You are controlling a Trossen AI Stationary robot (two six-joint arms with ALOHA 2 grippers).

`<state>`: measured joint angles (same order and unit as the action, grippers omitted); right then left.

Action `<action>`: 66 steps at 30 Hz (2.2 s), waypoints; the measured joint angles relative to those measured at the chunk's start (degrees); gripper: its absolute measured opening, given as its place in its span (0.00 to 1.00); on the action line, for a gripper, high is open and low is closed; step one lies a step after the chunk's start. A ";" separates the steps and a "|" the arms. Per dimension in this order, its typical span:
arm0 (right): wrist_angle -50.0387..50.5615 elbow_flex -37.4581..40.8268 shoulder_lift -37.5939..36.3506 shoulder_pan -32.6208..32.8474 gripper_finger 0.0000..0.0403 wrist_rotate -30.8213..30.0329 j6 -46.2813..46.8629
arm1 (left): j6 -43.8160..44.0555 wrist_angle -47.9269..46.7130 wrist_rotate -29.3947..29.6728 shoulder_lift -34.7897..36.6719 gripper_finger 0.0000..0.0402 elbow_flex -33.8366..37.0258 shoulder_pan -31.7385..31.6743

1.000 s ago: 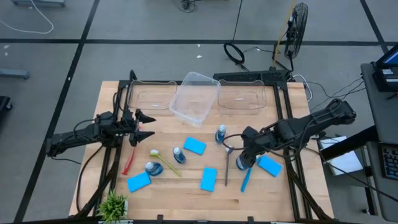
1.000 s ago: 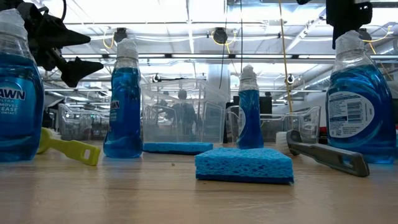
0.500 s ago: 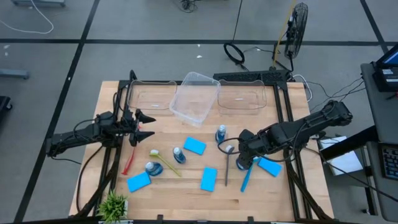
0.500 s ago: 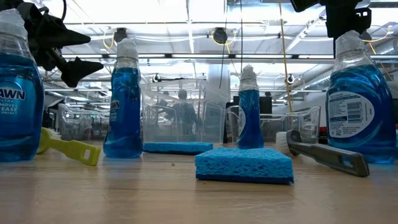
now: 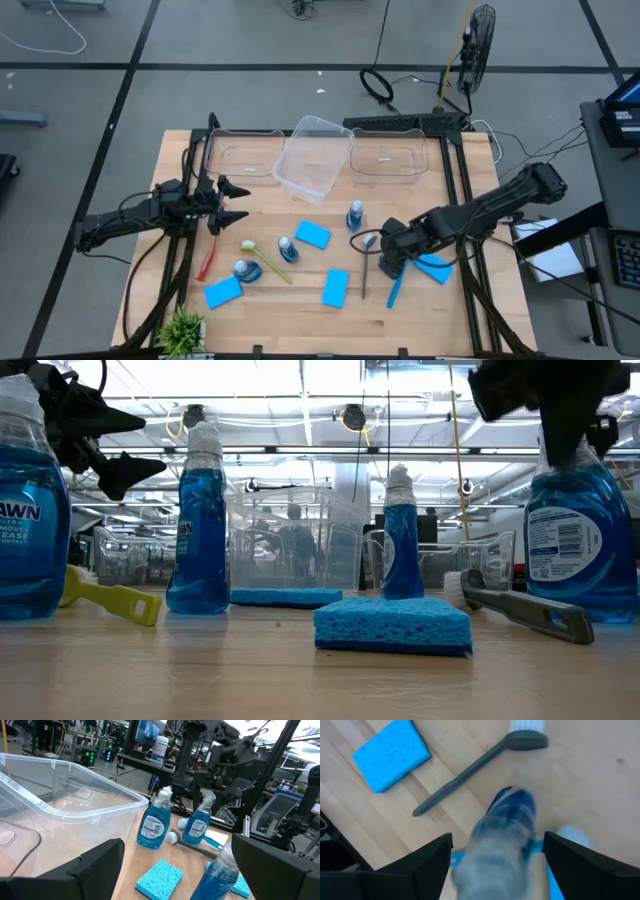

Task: Pick & Place Kitchen Sink Supplies
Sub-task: Put the blue dish soap into the right transparent bin

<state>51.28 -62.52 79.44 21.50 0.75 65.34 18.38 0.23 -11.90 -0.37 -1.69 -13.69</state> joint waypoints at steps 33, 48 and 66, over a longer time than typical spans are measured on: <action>-3.15 2.56 -0.46 0.00 0.40 -0.87 -0.24 | -0.21 0.00 0.00 0.01 0.91 0.00 0.00; -1.19 1.60 -18.08 -0.32 0.40 -3.90 0.24 | -0.75 0.01 0.16 0.01 0.91 0.00 0.01; -27.10 1.51 -35.19 0.00 0.40 -27.61 -26.98 | -0.64 0.00 0.46 0.01 0.91 0.01 0.00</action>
<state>24.18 -61.01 44.25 21.50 -26.85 38.36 17.74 0.23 -11.44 -0.36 -1.68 -13.68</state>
